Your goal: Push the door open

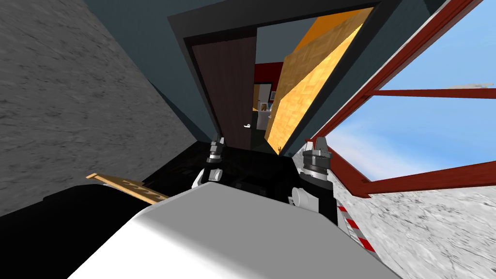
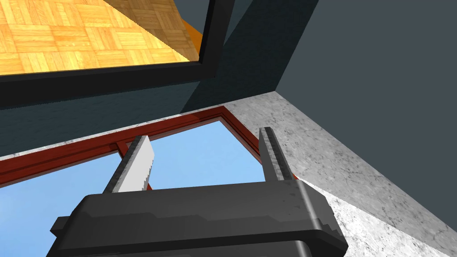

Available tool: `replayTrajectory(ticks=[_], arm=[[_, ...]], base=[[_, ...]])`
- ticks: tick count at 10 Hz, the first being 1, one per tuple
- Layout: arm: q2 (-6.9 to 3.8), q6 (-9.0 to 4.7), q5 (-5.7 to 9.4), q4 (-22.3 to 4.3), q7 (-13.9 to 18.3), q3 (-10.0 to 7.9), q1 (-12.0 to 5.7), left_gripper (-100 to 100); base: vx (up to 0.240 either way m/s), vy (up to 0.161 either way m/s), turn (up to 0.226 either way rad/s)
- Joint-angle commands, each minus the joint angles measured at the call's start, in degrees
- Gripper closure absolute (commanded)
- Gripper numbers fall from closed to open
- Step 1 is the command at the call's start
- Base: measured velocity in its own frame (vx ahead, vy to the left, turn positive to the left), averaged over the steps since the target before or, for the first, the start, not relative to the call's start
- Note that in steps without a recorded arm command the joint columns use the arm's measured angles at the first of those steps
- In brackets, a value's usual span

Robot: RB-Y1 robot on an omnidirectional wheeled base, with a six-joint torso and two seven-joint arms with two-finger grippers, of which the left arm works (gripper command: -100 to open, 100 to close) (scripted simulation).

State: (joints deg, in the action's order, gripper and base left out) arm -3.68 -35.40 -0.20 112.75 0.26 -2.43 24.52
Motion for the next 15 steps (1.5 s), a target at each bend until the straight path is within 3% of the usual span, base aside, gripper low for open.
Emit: replayTrajectory(ticks=[1,15], arm=[[-0.25,-0.09,0.36,-2.2,-0.1,0.01,-1.17,-100],[-1.55,-2.9,3.58,-23.5,-1.4,0.92,-10.43,-100]], base=[[0.089,0.022,-0.017],[0.098,0.011,-0.018]])
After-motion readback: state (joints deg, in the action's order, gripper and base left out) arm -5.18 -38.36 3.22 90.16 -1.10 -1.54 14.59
